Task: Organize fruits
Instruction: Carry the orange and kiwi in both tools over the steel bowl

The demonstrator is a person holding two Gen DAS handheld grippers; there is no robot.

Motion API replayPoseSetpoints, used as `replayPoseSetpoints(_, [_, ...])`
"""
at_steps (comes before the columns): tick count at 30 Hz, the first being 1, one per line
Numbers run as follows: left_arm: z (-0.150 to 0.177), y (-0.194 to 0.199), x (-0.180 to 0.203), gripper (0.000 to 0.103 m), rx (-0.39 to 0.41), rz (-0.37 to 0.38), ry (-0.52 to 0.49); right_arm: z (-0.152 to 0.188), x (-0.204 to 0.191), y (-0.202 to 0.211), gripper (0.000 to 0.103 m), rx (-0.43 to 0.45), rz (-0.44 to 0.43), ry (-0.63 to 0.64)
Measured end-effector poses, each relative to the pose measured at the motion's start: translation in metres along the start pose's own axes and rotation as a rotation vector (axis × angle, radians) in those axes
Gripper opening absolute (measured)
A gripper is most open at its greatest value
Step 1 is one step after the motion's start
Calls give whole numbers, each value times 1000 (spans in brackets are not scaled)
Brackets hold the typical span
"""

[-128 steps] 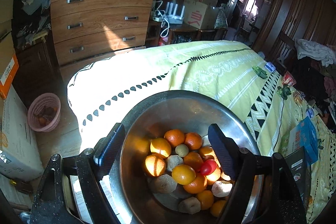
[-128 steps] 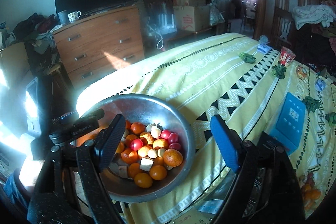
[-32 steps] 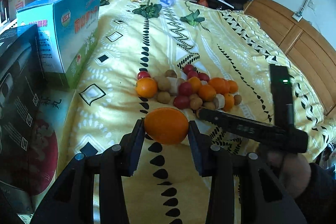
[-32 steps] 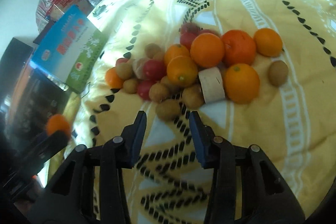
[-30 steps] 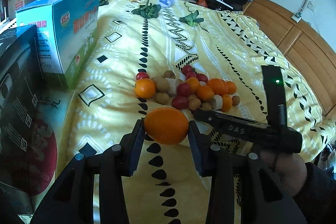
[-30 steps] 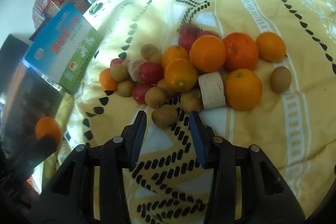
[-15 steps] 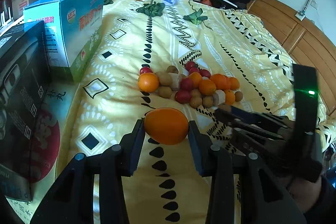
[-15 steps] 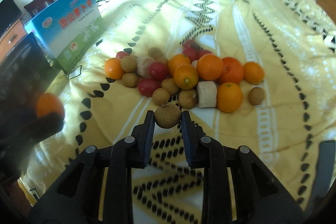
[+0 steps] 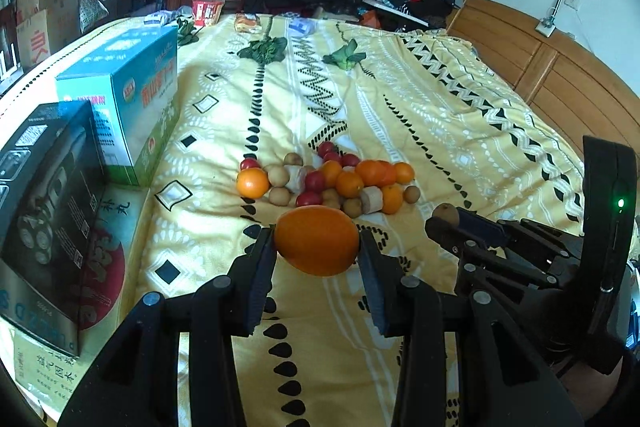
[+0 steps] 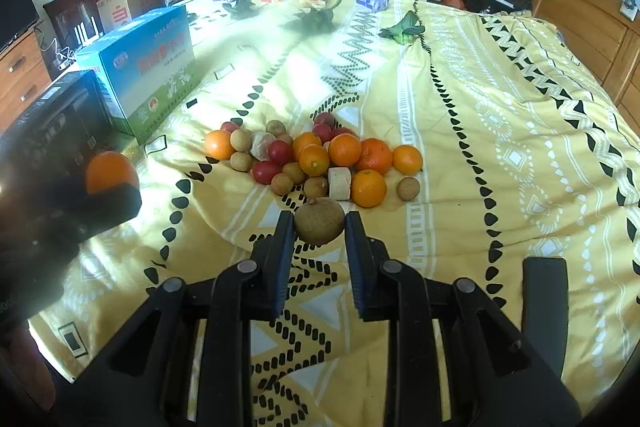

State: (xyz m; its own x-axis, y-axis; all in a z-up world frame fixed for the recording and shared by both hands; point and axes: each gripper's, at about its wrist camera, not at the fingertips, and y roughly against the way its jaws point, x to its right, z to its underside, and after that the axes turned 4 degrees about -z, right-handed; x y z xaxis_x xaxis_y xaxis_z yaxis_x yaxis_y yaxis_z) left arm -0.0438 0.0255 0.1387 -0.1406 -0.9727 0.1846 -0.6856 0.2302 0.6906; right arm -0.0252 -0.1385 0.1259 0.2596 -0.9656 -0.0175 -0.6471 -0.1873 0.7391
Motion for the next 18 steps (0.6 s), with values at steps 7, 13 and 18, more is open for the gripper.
replayPoseSetpoints(7, [-4, 30, 2, 42, 44, 3, 0, -4, -9, 24, 26, 28, 9, 18])
replayPoseSetpoints(13, [-2, 51, -5, 42, 66, -3, 12, -4, -20, 40, 26, 42, 7, 30])
replayPoseSetpoints(18, [0, 65, -14, 42, 81, -15, 34, -2, -31, 50, 26, 39, -1, 37])
